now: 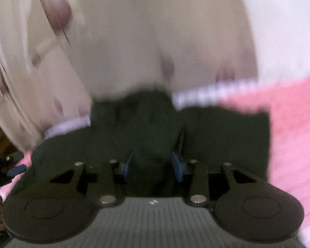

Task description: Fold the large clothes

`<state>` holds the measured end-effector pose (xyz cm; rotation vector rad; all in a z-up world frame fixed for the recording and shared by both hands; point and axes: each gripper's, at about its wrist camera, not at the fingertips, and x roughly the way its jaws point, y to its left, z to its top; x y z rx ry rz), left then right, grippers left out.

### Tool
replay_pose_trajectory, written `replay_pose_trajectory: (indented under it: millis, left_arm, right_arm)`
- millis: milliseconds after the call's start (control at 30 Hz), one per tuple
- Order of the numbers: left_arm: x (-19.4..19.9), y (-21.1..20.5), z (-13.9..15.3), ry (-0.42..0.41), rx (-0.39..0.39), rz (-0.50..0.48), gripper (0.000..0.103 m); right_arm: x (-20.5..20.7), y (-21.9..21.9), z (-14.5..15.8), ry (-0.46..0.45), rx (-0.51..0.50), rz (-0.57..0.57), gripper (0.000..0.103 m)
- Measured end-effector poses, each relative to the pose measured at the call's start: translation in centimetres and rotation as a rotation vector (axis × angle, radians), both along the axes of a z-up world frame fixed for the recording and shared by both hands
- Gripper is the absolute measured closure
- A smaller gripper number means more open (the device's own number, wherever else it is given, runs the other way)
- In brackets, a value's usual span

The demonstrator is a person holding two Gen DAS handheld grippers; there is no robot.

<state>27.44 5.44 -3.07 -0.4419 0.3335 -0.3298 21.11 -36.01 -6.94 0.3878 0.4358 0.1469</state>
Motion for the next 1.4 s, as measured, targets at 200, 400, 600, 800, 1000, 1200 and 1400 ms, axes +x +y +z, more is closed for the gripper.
replay_pose_trajectory:
  millis: [200, 400, 600, 800, 1000, 1200, 1400]
  left_arm:
    - [5.6, -1.5, -0.2, 0.065, 0.003, -0.035, 0.033]
    - [9.6, -1.4, -3.7, 0.202, 0.085, 0.023, 0.049]
    - [10.4, 1.2, -6.9, 0.273, -0.044, 0.038, 0.072]
    - [10.2, 2.9, -7.9, 0.332, -0.13, 0.092, 0.09]
    - [10.3, 2.9, -7.9, 0.333, -0.119, 0.101, 0.09]
    - [9.6, 2.3, -7.3, 0.303, -0.077, 0.127, 0.09]
    - [2.9, 3.0, -2.1, 0.24, -0.033, 0.135, 0.0]
  right_arm:
    - [3.1, 1.9, 2.6, -0.032, -0.102, 0.102, 0.063]
    - [8.5, 4.5, -0.2, 0.101, -0.277, 0.154, 0.071]
    - [8.5, 3.4, -4.2, 0.113, -0.214, 0.137, 0.075]
    - [8.2, 3.8, -4.1, 0.111, -0.26, 0.136, 0.075]
    - [8.5, 4.7, -4.1, 0.102, -0.324, 0.126, 0.075]
    - [8.6, 4.8, -4.1, 0.094, -0.345, 0.114, 0.075]
    - [3.0, 2.8, 0.2, 0.061, -0.222, 0.032, 0.065]
